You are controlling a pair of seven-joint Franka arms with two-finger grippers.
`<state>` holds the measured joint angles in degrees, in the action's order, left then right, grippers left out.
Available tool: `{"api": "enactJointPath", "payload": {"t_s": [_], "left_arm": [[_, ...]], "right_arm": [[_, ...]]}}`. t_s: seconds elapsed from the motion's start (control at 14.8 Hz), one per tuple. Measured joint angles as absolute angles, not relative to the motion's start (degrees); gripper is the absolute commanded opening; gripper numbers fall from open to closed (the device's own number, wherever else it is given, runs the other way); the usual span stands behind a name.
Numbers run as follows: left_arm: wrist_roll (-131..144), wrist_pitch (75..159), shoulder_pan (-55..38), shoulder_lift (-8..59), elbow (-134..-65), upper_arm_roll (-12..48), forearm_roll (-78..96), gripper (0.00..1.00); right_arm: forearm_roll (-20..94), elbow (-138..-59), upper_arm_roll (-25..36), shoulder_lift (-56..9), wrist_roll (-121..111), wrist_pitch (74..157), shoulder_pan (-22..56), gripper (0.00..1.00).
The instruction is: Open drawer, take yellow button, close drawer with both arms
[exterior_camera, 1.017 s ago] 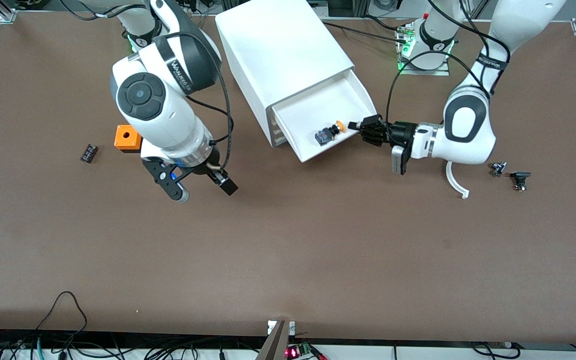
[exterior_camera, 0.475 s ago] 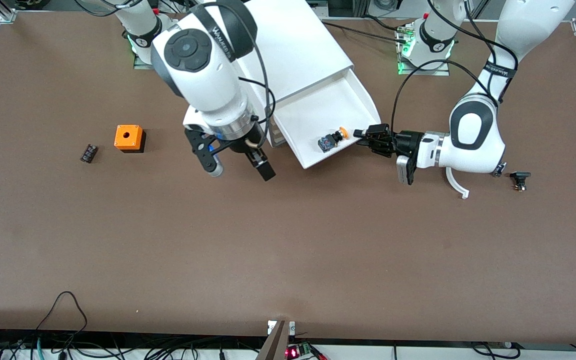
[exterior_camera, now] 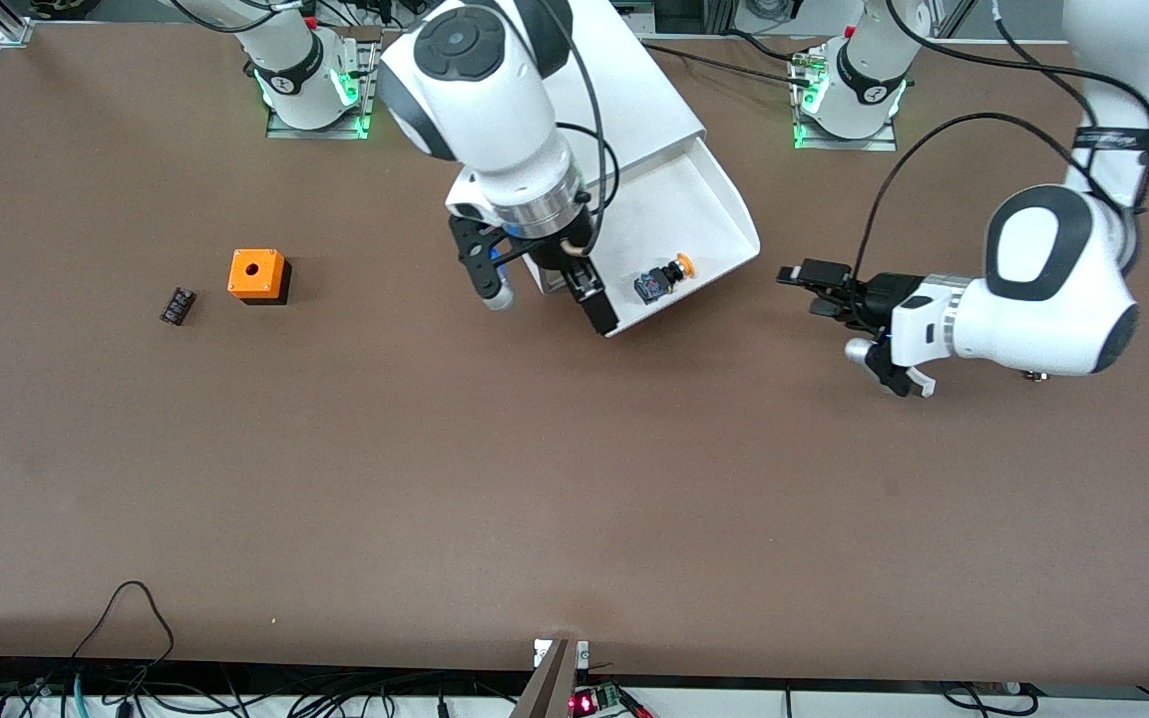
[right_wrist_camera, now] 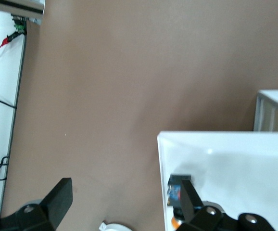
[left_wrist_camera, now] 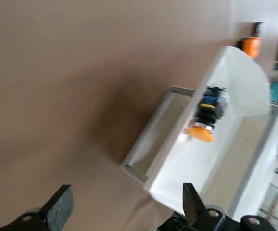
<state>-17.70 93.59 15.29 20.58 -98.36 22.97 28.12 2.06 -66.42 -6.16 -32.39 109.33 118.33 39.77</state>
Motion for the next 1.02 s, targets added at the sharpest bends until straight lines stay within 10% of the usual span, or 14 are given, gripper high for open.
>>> {"api": "enactJointPath", "payload": {"t_s": [1.02], "left_arm": [[-5.9, 94.6, 9.5, 26.2, -83.1, 23.9, -11.1, 1.00]], "right_arm": [[1.1, -65.4, -6.1, -41.7, 111.6, 120.9, 47.3, 0.94]]}}
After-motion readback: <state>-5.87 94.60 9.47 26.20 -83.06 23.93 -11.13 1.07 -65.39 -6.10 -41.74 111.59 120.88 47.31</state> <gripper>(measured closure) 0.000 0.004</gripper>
